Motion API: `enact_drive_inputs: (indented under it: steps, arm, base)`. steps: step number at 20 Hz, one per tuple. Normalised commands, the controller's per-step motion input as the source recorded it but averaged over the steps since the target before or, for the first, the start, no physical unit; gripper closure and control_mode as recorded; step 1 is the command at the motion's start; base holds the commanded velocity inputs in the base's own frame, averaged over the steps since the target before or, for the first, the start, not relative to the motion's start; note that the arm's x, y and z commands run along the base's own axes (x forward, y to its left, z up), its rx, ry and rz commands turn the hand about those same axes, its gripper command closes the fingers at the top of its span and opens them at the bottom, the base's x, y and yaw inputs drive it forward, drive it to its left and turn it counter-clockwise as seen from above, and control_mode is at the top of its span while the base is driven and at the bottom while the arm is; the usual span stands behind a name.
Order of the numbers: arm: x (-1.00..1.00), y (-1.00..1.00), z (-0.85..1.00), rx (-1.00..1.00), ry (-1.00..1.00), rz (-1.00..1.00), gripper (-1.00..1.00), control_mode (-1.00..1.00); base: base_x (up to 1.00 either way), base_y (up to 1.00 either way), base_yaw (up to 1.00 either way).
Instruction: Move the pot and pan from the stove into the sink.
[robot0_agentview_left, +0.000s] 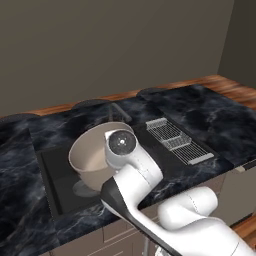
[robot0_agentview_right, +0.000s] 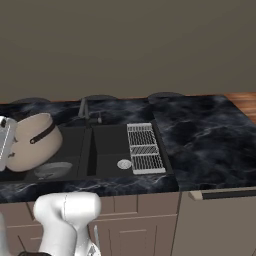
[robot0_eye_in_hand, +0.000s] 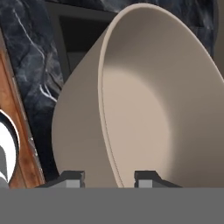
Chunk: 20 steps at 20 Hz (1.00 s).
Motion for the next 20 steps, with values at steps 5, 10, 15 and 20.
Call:
enact_drive_inputs:
  steps: [5,10,15,20]
  arm:
    - [0.35,0.13,-0.33,0.00,0.01,0.00,1.00,-1.00]
    - [0.39,0.16,-0.35,0.00,0.01,0.00,1.00,-1.00]
    - [0.36,0.25,-0.38,0.00,0.01,-0.01,1.00,-1.00]
    - [0.30,0.29,-0.44,0.00,0.04,-0.01,1.00,-1.00]
  base:
    - [0.00,0.00,0.00]
    - [0.00,0.00,0.00]
    - [0.00,0.00,0.00]
    - [0.00,0.00,0.00]
